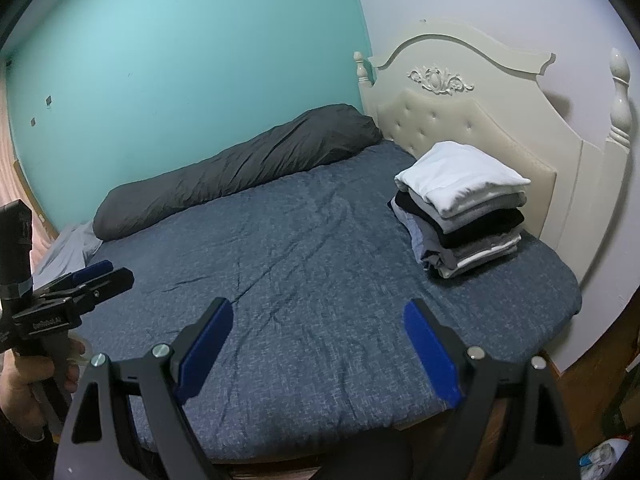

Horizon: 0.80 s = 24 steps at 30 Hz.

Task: Fold clothes

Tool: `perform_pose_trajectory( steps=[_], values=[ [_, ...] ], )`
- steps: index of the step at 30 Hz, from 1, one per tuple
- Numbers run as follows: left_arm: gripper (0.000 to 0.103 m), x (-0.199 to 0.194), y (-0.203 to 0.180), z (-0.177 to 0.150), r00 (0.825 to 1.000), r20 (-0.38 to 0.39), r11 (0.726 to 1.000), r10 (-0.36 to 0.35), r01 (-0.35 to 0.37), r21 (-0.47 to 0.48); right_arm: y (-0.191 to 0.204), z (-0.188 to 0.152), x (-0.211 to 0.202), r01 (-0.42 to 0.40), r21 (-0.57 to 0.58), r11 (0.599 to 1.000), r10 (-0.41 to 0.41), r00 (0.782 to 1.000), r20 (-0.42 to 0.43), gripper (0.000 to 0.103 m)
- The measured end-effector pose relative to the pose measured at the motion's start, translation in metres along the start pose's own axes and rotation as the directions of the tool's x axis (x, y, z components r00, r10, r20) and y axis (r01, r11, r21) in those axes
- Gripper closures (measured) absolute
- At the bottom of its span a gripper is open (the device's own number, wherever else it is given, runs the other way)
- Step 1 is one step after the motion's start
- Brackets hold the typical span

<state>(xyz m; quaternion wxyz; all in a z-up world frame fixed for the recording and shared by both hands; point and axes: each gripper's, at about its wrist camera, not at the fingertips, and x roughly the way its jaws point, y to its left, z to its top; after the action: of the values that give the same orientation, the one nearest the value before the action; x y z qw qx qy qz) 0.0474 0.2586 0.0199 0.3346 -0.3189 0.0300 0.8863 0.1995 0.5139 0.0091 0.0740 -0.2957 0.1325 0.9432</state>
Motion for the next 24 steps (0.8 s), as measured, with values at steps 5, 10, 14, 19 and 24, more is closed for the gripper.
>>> perform_pose_trajectory(
  steps=[5, 10, 14, 19, 24],
  values=[
    [0.0, 0.009, 0.001, 0.002, 1.0, -0.005, 1.0, 0.005, -0.005, -0.004, -0.005, 0.002, 0.007, 0.007, 0.009, 1.0, -0.007, 1.0, 0.0, 0.015],
    [0.0, 0.017, 0.0, 0.006, 1.0, -0.007, 1.0, 0.01, -0.01, -0.003, -0.008, 0.006, 0.014, 0.011, 0.007, 1.0, -0.011, 1.0, -0.003, 0.015],
    [0.0, 0.023, 0.002, 0.01, 1.0, -0.007, 1.0, 0.014, -0.014, -0.004, -0.01, 0.009, 0.02, 0.013, 0.007, 1.0, -0.013, 1.0, -0.005, 0.015],
    [0.0, 0.031, 0.004, 0.014, 1.0, -0.01, 1.0, 0.017, -0.017, -0.009, -0.016, 0.013, 0.028, 0.019, 0.009, 1.0, -0.019, 1.0, -0.009, 0.015],
    [0.0, 0.039, 0.003, 0.017, 1.0, -0.016, 1.0, 0.021, -0.021, -0.004, -0.02, 0.016, 0.037, 0.025, 0.012, 1.0, -0.025, 1.0, -0.016, 0.015]
  ],
)
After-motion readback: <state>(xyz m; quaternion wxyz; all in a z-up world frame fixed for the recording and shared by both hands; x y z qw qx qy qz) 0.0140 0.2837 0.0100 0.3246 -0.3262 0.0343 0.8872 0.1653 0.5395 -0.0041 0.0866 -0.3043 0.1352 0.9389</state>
